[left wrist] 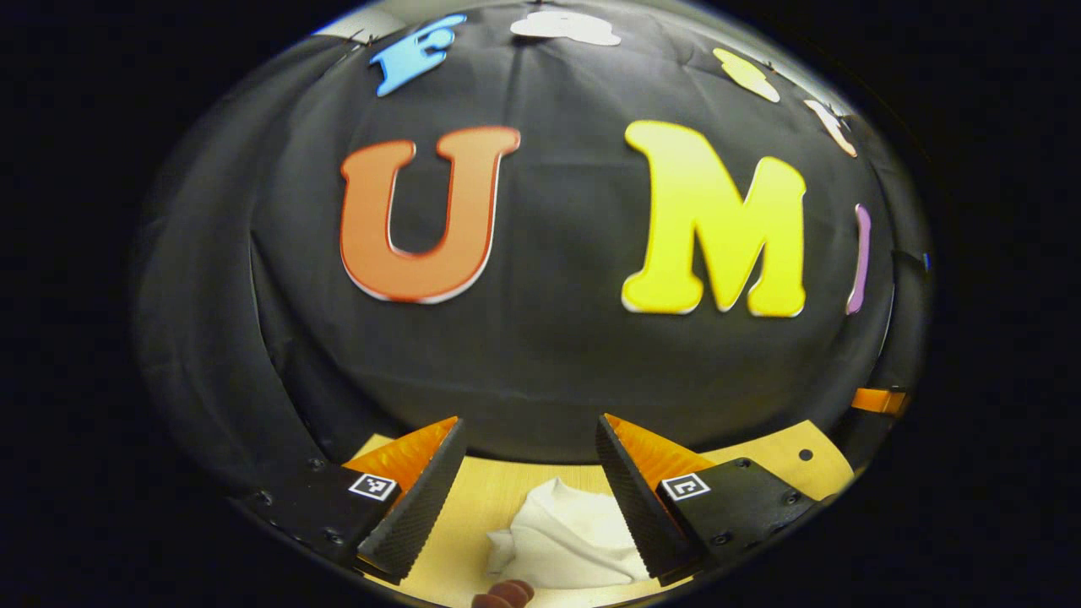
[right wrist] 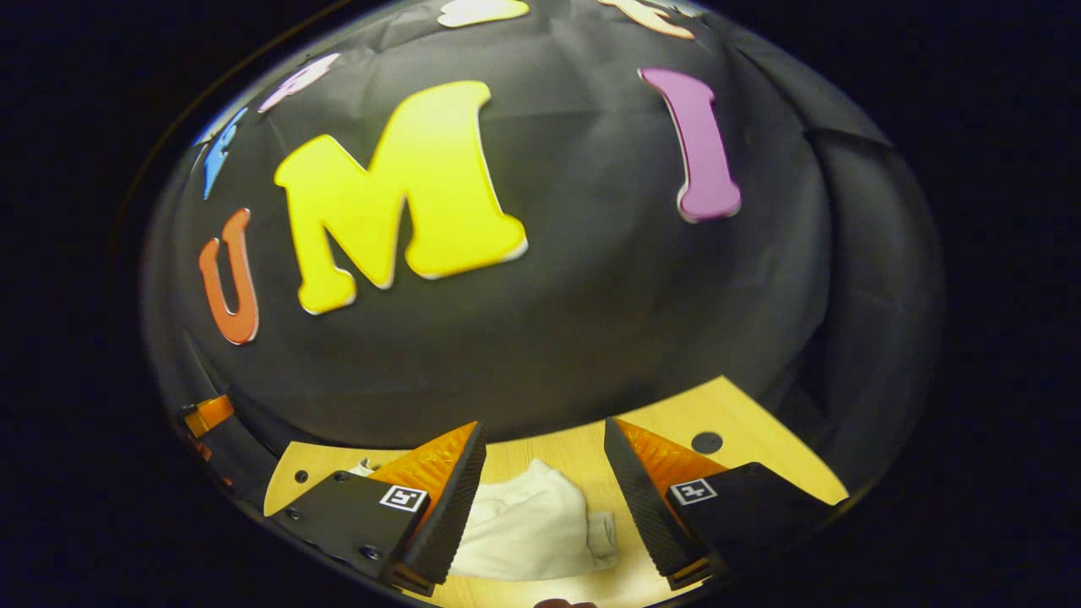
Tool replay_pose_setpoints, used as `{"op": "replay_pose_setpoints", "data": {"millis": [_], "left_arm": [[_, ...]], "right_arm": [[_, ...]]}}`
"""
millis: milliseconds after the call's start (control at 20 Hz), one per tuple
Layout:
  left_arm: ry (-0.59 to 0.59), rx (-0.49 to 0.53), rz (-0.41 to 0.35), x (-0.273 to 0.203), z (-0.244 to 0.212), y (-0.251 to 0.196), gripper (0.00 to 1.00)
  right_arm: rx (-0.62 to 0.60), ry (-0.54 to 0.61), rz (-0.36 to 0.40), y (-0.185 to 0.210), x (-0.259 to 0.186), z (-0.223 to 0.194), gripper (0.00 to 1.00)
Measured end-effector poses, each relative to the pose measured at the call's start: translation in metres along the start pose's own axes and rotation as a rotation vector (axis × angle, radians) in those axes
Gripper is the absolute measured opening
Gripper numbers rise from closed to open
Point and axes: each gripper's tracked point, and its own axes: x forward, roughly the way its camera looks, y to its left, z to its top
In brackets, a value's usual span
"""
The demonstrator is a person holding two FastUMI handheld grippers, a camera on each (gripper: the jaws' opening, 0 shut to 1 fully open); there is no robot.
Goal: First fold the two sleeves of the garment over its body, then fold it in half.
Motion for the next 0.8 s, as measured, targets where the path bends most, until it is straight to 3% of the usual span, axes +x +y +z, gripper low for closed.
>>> {"op": "replay_pose_setpoints", "data": {"millis": [150, 300, 650, 800], "left_arm": [[-0.049, 0.004, -0.018, -0.060, 0.040, -0.016, 0.97], [-0.085, -0.024, -0.043, -0.116, 0.054, -0.030, 0.98], [-0.142, 0.001, -0.069, -0.199, 0.019, -0.059, 0.97], [-0.098, -0.041, -0.101, -0.220, -0.004, -0.073, 0.98]], "right_arm": [[-0.093, -0.140, 0.027, 0.027, -0.062, 0.048, 0.88], [-0.125, -0.212, 0.068, 0.044, -0.120, 0.065, 0.89], [-0.101, -0.277, 0.078, 0.049, -0.208, 0.029, 0.87], [-0.066, -0.234, 0.093, 0.056, -0.227, 0.001, 0.90]]}}
